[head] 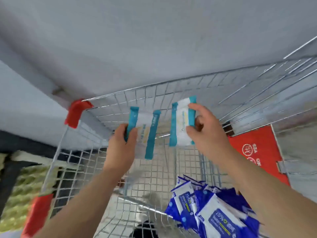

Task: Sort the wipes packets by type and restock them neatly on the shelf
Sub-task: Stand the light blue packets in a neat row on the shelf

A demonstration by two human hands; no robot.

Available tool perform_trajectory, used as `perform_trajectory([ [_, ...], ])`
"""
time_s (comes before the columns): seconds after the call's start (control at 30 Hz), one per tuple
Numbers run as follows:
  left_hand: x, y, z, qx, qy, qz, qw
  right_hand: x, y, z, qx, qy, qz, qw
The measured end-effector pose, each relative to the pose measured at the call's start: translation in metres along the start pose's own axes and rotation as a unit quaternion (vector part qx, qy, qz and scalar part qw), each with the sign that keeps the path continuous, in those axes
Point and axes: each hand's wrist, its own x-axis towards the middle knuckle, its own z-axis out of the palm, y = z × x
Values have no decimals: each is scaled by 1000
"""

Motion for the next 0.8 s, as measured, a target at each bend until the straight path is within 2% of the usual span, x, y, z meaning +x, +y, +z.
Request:
perform_trajectory([
  [0.13, -66, 49, -88, 1, 76, 2, 997, -48, -109, -15, -87, -53, -131, 986],
  [0.23, -123, 81, -161, -81, 118, -18, 989, -92, -193, -14, -120, -95, -224, 963],
  [0.33, -166, 105, -213, -157, 114, -3, 981, -118, -254, -8, -130, -118, -280, 944],
  [0.43, -211, 118, -282, -176, 168, 29, 970, -153, -322, 10, -123, -144, -334, 923],
  [0.63, -278, 106, -415, -203, 315, 56, 925, -224, -440, 84, -79, -183, -431, 880],
  [0.8, -331, 60, -544, -159, 387, 51, 907, -291, -522, 184, -33, -206, -469, 858],
])
